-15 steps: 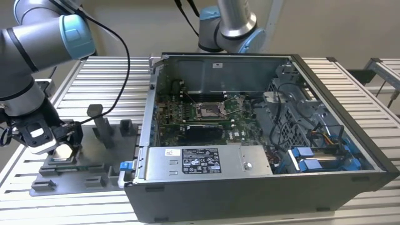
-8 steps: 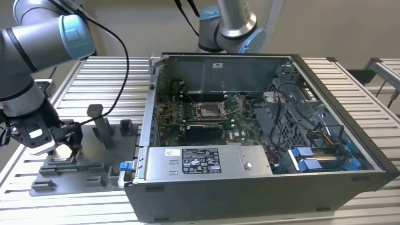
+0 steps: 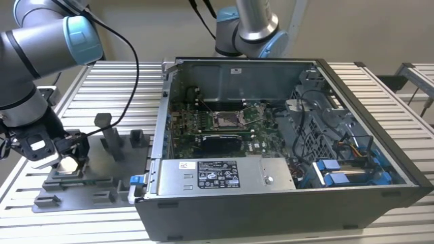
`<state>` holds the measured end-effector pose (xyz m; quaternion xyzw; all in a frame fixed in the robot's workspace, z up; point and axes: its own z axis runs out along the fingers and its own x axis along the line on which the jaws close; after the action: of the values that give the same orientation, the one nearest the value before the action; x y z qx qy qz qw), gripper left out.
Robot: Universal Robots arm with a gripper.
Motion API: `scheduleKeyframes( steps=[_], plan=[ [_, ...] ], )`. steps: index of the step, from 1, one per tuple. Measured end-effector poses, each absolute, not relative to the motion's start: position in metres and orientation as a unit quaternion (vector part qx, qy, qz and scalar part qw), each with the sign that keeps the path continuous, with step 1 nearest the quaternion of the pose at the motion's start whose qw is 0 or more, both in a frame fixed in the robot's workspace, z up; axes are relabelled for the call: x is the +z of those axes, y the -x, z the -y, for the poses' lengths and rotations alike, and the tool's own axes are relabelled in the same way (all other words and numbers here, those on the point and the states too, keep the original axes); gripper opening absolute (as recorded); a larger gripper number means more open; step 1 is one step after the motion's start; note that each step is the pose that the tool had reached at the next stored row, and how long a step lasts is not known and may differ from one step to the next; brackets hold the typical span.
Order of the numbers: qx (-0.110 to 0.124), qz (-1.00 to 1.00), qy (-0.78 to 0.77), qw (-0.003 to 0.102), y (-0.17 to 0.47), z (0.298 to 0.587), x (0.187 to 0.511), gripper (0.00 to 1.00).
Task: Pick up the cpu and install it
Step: 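Place the cpu into insertion slot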
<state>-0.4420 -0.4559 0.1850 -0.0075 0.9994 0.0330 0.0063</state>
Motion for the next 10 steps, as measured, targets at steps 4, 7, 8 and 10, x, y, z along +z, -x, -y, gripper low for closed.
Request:
scheduleKeyframes(
  steps=[4, 7, 8, 10],
  plan=[
    [0.033, -0.999, 0.008, 0.006, 0.4419, 0.4575, 0.1849, 1.00],
    [0.033, -0.999, 0.008, 0.006, 0.4419, 0.4577, 0.1850, 1.00],
    [0.033, -0.999, 0.008, 0.006, 0.4419, 0.4577, 0.1850, 1.00],
    [0.033, -0.999, 0.009, 0.006, 0.4419, 0.4578, 0.1850, 1.00]
  ],
)
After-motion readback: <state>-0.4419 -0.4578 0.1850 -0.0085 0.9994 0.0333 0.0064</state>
